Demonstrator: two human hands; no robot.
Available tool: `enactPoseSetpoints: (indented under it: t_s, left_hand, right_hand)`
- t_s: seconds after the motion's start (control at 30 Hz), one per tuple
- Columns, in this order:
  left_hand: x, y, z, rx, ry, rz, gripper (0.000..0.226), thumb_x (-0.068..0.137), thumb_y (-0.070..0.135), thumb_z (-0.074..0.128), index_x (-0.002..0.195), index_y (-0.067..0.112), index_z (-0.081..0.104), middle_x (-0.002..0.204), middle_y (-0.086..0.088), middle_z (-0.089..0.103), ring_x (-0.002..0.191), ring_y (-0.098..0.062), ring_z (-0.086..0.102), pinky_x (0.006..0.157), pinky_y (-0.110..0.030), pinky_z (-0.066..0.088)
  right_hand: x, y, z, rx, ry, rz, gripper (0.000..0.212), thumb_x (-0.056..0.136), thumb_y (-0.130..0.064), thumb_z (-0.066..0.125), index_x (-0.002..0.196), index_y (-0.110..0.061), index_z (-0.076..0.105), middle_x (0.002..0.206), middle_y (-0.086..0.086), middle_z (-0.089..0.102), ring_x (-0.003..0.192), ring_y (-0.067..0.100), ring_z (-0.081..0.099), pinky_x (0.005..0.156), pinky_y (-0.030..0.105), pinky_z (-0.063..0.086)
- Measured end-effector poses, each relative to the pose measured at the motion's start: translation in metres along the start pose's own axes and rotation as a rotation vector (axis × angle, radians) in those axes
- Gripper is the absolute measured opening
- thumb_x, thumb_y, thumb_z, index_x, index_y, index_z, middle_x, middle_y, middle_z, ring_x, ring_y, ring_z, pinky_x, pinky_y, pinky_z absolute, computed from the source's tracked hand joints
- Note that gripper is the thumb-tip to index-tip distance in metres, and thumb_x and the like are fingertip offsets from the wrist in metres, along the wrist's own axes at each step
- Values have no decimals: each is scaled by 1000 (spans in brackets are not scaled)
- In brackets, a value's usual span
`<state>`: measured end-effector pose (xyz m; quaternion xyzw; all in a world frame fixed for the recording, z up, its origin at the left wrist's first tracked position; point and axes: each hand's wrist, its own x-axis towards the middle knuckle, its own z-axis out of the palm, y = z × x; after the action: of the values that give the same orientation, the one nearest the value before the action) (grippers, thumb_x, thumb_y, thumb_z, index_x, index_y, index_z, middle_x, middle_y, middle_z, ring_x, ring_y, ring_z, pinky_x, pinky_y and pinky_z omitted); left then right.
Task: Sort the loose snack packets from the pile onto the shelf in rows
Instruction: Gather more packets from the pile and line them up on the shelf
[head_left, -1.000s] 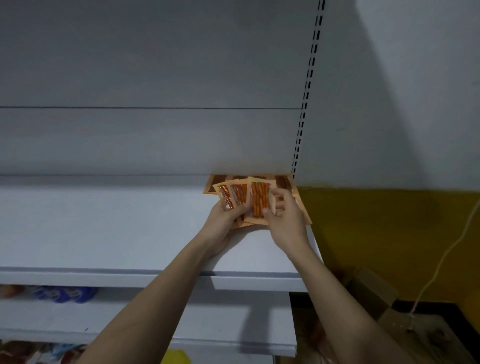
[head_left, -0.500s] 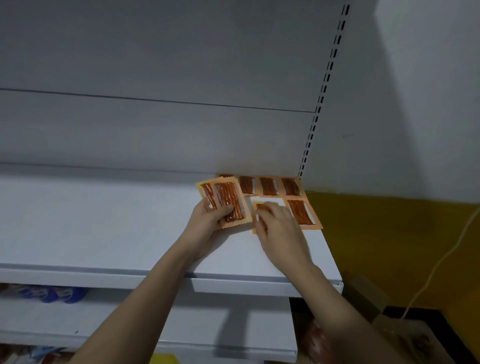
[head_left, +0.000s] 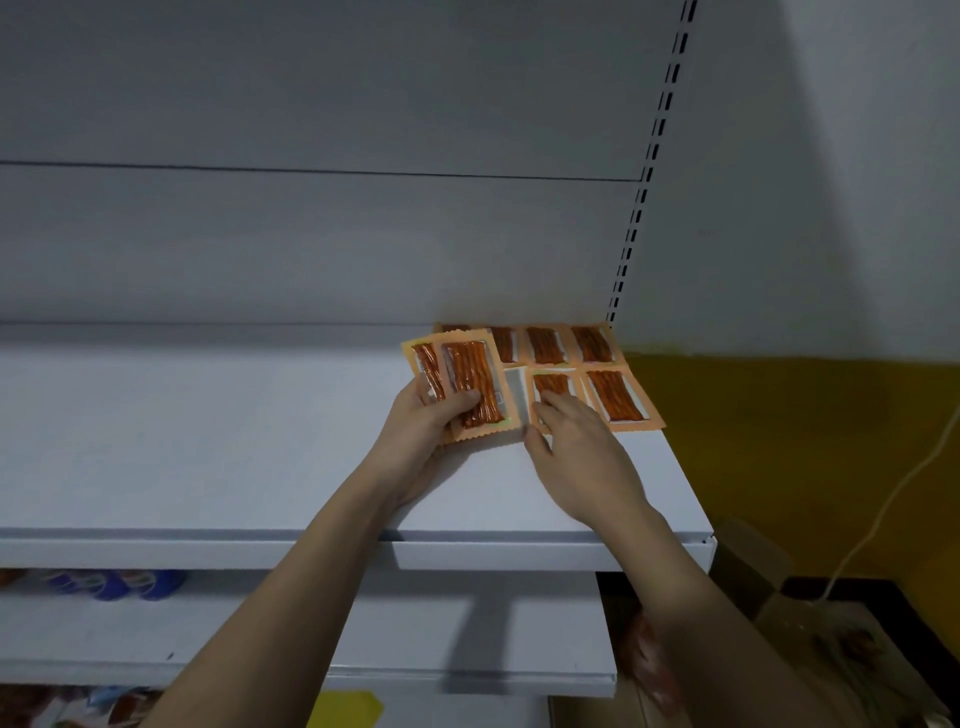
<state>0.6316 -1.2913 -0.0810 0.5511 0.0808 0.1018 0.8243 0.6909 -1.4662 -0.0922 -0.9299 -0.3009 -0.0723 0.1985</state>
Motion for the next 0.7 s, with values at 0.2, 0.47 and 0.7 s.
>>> enactPoseSetpoints:
  t_s: [0.2, 0.47, 0.7]
  left_hand:
    - [2, -2, -1, 130, 19, 8, 22, 95, 8, 63, 117, 11, 64, 109, -8, 76, 102, -25, 73, 84, -33, 60]
    - [0, 0, 3, 204, 42, 36, 31, 91, 4, 69, 120, 10, 61, 108, -9, 76, 100, -25, 74, 79, -32, 61]
    - [-8, 9, -11, 310, -50, 0, 28, 98, 18, 63, 125, 12, 61, 115, -9, 74, 106, -28, 72, 91, -44, 58]
  right_hand:
    - [6, 4, 8, -5, -57, 16, 49, 105, -43, 34, 150, -23, 39, 160, -4, 31, 148, 15, 24, 121, 35, 18]
    - [-2, -15, -5, 424, 197, 55, 34, 103, -29, 47, 137, -26, 47, 123, -6, 58, 106, 8, 57, 83, 28, 53]
    - [5, -45, -3, 692, 125, 119, 41, 98, -12, 58, 138, -24, 53, 137, -4, 54, 123, 17, 56, 97, 42, 54]
